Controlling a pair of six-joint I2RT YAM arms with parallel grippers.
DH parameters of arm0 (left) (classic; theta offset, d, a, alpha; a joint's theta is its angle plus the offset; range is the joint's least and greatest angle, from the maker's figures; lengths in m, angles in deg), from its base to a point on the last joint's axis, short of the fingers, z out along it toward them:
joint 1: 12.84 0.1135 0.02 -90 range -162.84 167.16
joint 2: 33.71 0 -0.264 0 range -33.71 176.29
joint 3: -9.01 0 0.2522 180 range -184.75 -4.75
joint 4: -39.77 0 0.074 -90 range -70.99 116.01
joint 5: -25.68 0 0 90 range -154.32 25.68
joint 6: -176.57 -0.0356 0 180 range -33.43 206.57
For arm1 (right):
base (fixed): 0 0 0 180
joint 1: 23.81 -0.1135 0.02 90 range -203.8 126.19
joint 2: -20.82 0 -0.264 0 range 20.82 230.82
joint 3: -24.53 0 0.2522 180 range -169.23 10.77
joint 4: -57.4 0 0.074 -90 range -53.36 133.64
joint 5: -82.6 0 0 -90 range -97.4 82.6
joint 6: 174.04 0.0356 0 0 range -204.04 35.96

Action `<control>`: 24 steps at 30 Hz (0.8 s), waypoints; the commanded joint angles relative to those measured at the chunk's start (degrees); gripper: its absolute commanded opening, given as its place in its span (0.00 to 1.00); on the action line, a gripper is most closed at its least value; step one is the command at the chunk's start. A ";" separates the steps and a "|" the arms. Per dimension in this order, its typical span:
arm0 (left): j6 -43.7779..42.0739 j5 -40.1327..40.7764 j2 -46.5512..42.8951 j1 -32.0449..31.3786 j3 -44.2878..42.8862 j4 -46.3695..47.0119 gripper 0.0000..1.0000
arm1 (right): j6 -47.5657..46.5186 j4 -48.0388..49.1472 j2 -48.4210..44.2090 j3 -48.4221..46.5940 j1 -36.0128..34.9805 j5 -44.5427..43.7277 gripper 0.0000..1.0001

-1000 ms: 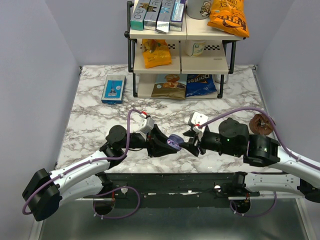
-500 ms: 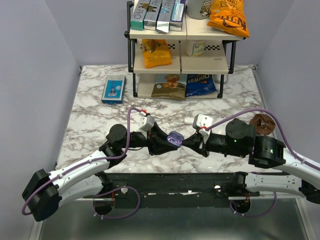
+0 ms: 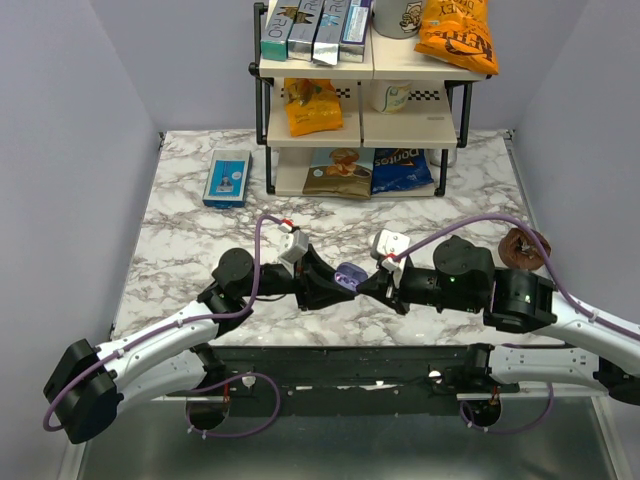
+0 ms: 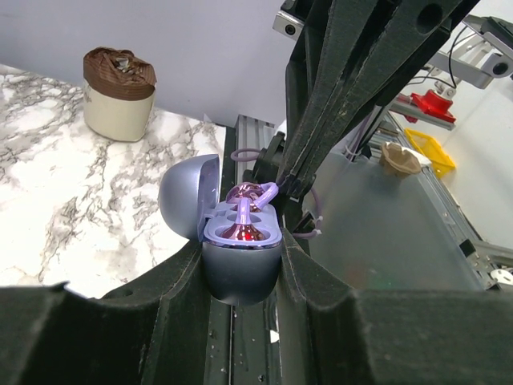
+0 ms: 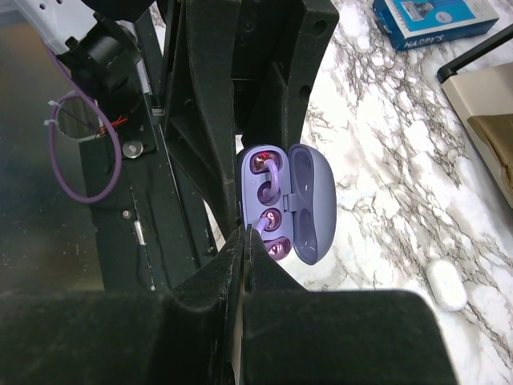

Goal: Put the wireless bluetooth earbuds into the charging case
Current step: Adjust the earbud with the charging case.

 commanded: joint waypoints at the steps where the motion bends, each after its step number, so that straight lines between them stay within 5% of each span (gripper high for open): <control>1: -0.47 0.21 -1.55 -0.13 -0.73 2.87 0.00 | -0.08 -2.65 1.07 -0.37 -0.08 -2.20 0.08; 24: 0.59 -0.15 -3.05 -0.13 0.68 5.16 0.00 | 1.06 -3.18 1.42 -0.11 0.19 -8.97 0.08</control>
